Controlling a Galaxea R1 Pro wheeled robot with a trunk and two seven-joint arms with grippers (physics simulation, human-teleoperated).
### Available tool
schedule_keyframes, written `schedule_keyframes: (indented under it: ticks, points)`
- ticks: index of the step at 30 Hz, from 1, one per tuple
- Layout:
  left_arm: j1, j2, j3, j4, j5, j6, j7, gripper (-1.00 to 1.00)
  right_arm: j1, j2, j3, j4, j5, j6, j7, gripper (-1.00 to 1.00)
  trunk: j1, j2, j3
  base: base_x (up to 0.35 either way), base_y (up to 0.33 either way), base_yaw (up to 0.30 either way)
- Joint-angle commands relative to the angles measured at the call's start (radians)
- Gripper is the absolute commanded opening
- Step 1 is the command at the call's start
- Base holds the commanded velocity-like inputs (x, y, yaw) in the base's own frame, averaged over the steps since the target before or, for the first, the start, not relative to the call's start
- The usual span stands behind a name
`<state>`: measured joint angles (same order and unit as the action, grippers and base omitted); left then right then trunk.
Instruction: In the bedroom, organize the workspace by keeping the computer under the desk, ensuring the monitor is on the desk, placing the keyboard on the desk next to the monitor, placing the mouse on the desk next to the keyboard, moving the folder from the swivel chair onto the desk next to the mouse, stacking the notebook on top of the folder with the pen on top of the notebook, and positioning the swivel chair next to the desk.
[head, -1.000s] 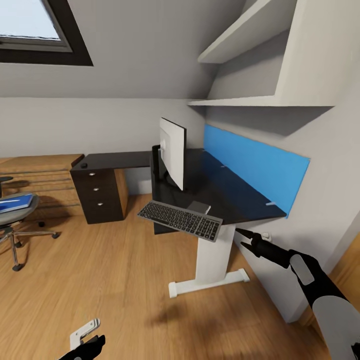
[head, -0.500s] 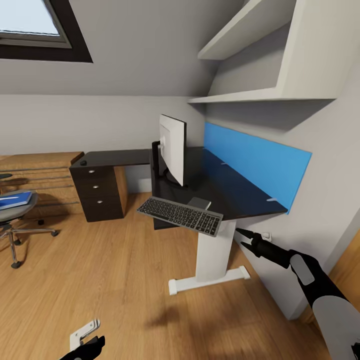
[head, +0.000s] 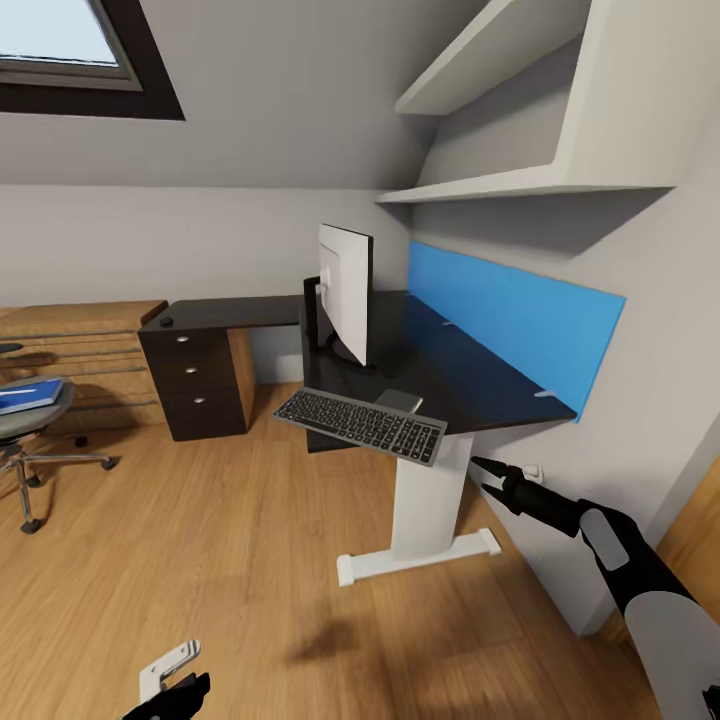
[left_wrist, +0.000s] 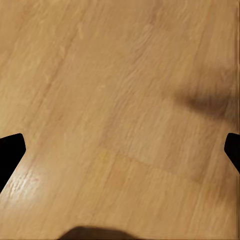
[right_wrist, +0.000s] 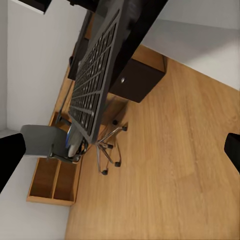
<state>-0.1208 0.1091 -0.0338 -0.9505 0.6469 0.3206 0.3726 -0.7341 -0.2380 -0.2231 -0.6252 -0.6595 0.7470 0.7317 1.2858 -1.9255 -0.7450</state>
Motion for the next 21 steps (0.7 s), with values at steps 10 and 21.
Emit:
schedule_keyframes:
  ticks: [10, 21]
  points:
    - [0.0, 0.004, -0.002, -0.381, 0.014, 0.161, 0.011, 1.0, -0.001, 0.0, -0.002, 0.007, -0.002, 0.005, 0.002, 1.0, 0.0, 0.0, -0.001, 0.0, 0.0, 0.0]
    - [0.0, 0.001, -0.004, -0.282, 0.008, 0.23, 0.008, 1.0, -0.001, 0.002, -0.002, 0.009, -0.001, 0.005, 0.0, 1.0, 0.0, 0.0, -0.001, 0.123, 0.0, 0.0]
